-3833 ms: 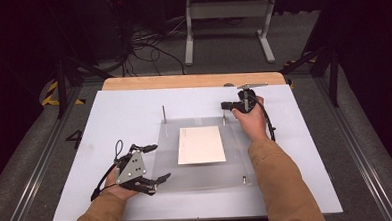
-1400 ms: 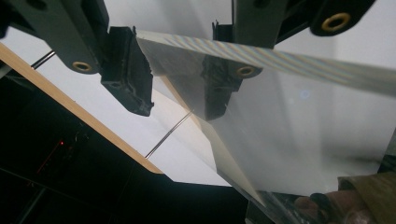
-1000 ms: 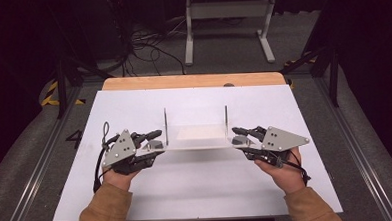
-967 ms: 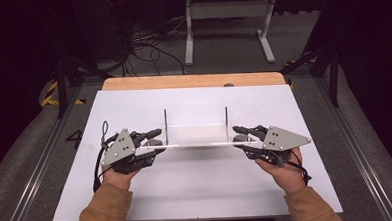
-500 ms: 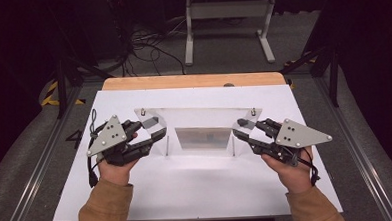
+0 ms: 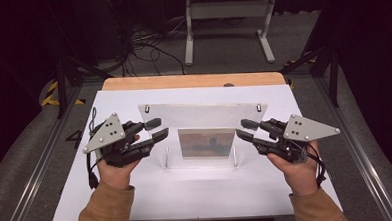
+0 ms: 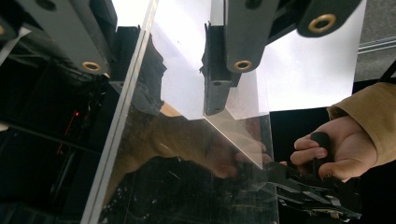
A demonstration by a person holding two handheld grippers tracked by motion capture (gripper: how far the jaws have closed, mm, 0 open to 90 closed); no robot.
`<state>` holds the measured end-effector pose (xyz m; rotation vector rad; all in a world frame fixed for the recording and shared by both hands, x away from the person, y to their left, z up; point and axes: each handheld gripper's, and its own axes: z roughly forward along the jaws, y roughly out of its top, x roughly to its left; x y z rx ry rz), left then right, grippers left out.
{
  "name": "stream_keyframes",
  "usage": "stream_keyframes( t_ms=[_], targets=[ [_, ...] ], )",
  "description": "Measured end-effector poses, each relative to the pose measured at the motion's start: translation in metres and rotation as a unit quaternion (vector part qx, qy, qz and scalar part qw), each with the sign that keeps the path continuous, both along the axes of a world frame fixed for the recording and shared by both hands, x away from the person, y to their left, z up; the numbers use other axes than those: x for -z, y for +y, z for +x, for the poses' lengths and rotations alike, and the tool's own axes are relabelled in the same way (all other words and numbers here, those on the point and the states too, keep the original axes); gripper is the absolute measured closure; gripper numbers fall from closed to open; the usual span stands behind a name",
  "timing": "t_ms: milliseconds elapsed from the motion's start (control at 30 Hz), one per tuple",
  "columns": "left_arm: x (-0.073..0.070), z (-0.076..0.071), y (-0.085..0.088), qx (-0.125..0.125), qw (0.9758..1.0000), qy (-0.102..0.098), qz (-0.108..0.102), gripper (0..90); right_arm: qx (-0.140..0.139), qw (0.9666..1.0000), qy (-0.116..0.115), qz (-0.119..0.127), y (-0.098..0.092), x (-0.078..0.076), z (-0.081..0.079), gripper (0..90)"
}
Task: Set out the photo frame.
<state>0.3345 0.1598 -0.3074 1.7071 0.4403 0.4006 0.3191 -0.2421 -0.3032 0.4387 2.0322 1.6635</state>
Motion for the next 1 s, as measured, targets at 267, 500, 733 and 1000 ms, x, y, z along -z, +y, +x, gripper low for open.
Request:
stream_keyframes(
  t_ms=[267, 500, 733, 1000],
  targets=[
    [0.005, 0.007, -0.001, -0.006, 0.9998, -0.003, -0.019, 58.3, 0.003, 0.9994, 0.009, 0.033, -0.001, 0.006, 0.009, 63.4],
    [0.008, 0.01, 0.001, -0.013, 0.9996, 0.001, -0.024, 59.4, 0.01, 0.9979, -0.01, 0.063, 0.0, 0.015, 0.017, 57.8],
    [0.015, 0.017, 0.005, -0.033, 0.9987, 0.007, -0.038, 48.2, 0.033, 0.9977, -0.003, 0.06, -0.002, 0.022, 0.025, 54.4],
    [0.024, 0.028, 0.007, -0.041, 0.9982, 0.022, -0.037, 39.1, 0.036, 0.9951, 0.012, 0.092, -0.006, 0.033, 0.039, 42.1]
  ],
)
